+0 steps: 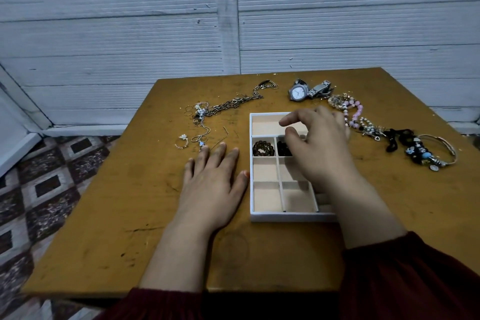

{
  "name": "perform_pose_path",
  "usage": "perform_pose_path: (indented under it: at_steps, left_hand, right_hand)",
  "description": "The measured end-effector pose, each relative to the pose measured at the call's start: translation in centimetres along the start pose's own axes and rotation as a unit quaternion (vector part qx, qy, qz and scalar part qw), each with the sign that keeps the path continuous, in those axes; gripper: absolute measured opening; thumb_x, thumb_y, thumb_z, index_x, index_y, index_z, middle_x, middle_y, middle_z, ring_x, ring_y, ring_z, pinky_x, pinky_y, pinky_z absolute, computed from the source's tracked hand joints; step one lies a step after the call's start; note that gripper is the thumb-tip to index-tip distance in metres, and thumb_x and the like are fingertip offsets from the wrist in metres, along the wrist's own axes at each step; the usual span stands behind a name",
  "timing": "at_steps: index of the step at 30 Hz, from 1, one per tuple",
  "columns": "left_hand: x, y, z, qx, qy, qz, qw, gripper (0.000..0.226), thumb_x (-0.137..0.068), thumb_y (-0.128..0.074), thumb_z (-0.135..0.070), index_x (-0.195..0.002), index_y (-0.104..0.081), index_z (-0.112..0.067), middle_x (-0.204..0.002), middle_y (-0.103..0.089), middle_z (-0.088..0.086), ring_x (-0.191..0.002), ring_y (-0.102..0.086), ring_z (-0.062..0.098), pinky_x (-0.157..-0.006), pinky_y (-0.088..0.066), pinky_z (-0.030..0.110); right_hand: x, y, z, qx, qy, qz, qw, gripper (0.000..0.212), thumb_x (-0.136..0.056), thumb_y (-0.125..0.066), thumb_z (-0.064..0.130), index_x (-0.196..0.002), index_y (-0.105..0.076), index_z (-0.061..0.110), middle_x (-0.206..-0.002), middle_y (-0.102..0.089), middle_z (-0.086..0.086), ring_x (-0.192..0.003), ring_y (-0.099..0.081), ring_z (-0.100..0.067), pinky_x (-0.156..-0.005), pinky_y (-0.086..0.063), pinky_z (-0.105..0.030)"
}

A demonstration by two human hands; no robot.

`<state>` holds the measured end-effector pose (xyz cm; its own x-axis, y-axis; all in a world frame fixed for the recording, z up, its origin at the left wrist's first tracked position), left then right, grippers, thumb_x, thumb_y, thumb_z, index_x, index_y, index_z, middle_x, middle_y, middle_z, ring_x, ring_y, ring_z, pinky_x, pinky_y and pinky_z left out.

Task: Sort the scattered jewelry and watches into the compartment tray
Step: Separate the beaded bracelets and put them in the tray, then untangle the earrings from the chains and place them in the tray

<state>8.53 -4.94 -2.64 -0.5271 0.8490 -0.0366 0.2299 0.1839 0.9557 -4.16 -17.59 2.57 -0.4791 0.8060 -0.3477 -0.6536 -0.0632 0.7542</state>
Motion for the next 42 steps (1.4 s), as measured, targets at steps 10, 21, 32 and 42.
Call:
perform_pose_path:
  at_steps: [10, 21, 32, 42]
  left_hand:
    - [-0.6, 1.9, 0.8, 0.076, -0.007, -0.044, 0.996, 0.045, -0.096, -0.041, -0.045, -0.140, -0.038, -0.039, -0.159, -0.014, -0.006, -0.147, 0.006, 0.015, -0.117, -0.001, 0.042]
    - [-4.6, 4.9, 6.9, 0.103, 0.063, -0.134, 0.984, 0.035, -0.093, -0.049, -0.021, -0.126, -0.054, -0.031, -0.142, -0.043, 0.001, -0.135, -0.029, 0.025, -0.111, -0.023, 0.044]
    - [-7.9, 4.4, 9.3, 0.190, 0.139, -0.254, 0.938, 0.035, -0.087, -0.045, -0.004, -0.107, -0.067, -0.023, -0.115, -0.059, 0.009, -0.118, -0.042, 0.032, -0.098, -0.032, 0.035]
    - [-7.9, 4.0, 9.3, 0.173, 0.120, -0.254, 0.944, 0.031, -0.088, -0.047, -0.008, -0.104, -0.068, -0.023, -0.115, -0.060, 0.005, -0.116, -0.042, 0.029, -0.096, -0.031, 0.033]
  right_hand:
    - [0.7, -3.1, 5.4, -0.040, 0.118, 0.026, 0.992, 0.032, -0.086, -0.038, 0.029, -0.107, -0.062, 0.032, -0.112, -0.057, 0.007, -0.113, -0.042, -0.020, -0.089, -0.028, -0.033]
    - [-3.3, -6.3, 9.7, 0.041, 0.132, 0.120, 0.983, 0.029, -0.096, -0.042, 0.019, -0.114, -0.060, 0.033, -0.117, -0.064, 0.008, -0.115, -0.042, -0.023, -0.091, -0.030, -0.036]
    - [-3.7, -10.0, 10.3, 0.193, 0.114, 0.149, 0.963, 0.031, -0.090, -0.051, 0.048, -0.103, -0.068, 0.025, -0.113, -0.066, -0.006, -0.119, -0.042, -0.032, -0.096, -0.031, -0.039]
    - [-3.5, -10.7, 9.5, 0.171, 0.102, 0.166, 0.966, 0.022, -0.089, -0.056, 0.037, -0.105, -0.068, 0.029, -0.114, -0.066, -0.002, -0.118, -0.043, -0.029, -0.094, -0.032, -0.036]
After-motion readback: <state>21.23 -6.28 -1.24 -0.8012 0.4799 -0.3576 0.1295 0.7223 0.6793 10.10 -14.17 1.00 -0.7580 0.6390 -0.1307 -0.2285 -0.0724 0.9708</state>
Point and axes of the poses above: each hand's wrist, its own x-axis away from the middle knuckle, its own y-axis out of the back of the hand, z = x × y, the point moved 4 cm from there along -x, towards the middle knuckle
